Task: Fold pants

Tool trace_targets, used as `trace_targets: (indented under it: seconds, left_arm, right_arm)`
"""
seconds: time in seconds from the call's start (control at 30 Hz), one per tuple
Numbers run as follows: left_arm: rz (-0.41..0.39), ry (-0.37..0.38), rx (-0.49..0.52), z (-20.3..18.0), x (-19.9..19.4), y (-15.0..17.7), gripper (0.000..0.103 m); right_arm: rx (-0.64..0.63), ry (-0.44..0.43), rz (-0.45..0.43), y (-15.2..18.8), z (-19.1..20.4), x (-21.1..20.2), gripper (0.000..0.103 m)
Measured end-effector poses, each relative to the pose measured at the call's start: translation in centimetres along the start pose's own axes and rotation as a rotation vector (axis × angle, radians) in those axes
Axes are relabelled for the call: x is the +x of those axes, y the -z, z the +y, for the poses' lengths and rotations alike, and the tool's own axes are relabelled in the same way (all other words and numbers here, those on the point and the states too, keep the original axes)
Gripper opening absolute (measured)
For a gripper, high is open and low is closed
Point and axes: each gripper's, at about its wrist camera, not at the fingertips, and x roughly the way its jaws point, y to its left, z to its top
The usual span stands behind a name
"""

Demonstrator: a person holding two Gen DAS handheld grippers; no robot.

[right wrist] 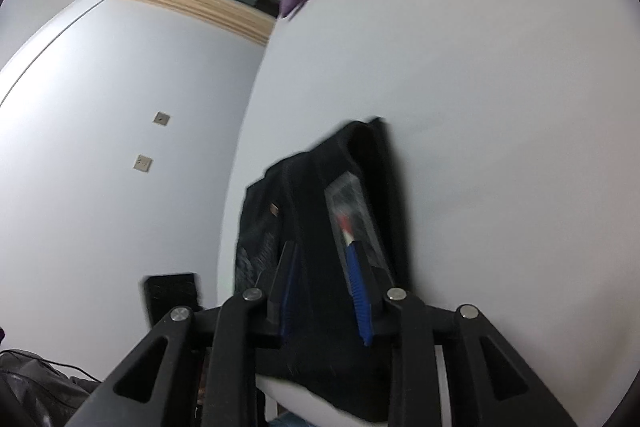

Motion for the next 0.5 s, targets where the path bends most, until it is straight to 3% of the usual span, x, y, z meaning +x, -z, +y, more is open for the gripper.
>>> trace_targets:
  seconds: [0.13,0.23,0.33,0.37,0.4,0.43,0.47,0.5]
  left_arm:
    - [0.025,-0.054,0.046,0.4,0.7,0.0,0.004]
    - [0.040,-0.097,0.069,0.4,-1.2,-0.1,0.004]
    - [-0.057,-0.113,0.049,0.3,-3.6,-1.5,0.005]
    - [-0.100,-0.127,0.027,0.7,-4.5,-2.1,0.012]
    - [-0.136,-0.144,-0.006,1.5,-5.2,-3.0,0.019]
    - [-0.154,-0.138,-0.029,2.2,-5.5,-4.0,0.034]
    - [-0.166,-0.165,-0.034,2.7,-5.4,-4.9,0.065]
    - [-0.174,-0.193,-0.037,2.8,-4.8,-5.6,0.071]
  right_arm:
    - [-0.024,0.034,0.087,0.4,0.4,3.1,0.027]
    - [-0.028,0.041,0.098,2.2,0.1,2.0,0.028]
    - [-0.021,0.045,0.033,3.4,-0.4,-1.2,0.059]
    - [-0.005,0.050,0.005,3.4,-0.7,-2.2,0.072]
    - [0.012,0.084,-0.016,3.1,-1.2,-3.0,0.073]
    - [0.022,0.095,-0.017,2.8,-1.8,-3.3,0.073]
    - [0.042,0.109,-0.007,2.0,-2.4,-3.0,0.073]
    - [0.051,0.112,-0.001,1.4,-2.6,-2.7,0.073]
